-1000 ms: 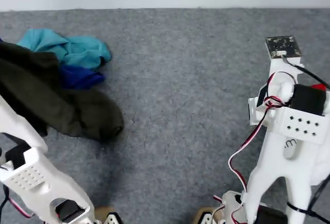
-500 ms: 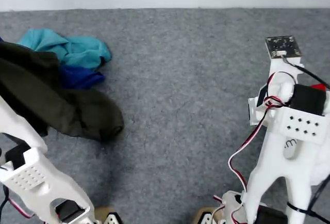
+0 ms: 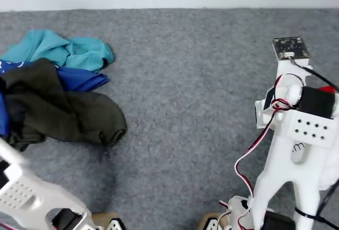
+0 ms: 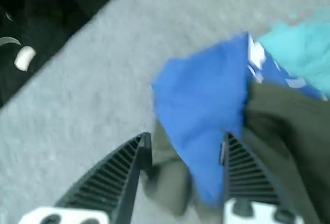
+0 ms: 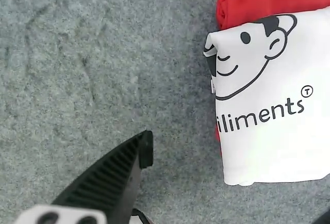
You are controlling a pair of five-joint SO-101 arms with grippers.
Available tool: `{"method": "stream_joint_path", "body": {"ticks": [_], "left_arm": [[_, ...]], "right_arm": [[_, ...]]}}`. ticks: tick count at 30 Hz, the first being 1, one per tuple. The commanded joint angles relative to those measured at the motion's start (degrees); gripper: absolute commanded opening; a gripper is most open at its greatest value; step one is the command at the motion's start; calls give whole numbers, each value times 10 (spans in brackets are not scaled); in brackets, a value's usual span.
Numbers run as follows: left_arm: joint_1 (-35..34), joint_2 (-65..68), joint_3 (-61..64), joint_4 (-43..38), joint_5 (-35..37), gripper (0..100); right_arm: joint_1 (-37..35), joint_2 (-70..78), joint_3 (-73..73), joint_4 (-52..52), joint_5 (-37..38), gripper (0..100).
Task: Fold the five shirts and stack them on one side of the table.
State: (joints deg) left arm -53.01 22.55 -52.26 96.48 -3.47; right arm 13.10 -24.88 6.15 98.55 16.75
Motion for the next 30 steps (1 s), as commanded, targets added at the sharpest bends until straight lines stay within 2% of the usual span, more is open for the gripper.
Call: {"method": "stream_joint_path", "body": {"ticks": [1,8,12,17,20,25,30], "left_arm": [[66,-37,32,43,11,221],[198,-79,219,43,9,221],[251,-80,311,25,-36,220],[255,-76,381,-103,-35,218],[258,-44,433,-151,-35,217],[250,46,444,-159,-38,206],[273,97,443,-160,-39,42]], "right_arm": [[-4,-12,-2,-7,7,527],[-3,-12,14,-7,8,527],[-3,-14,39,-30,8,527],[-4,-17,43,-31,8,527],[-4,-17,43,-31,8,527],[-4,-17,43,-31,8,527],[-4,-17,43,-31,8,527]]}}
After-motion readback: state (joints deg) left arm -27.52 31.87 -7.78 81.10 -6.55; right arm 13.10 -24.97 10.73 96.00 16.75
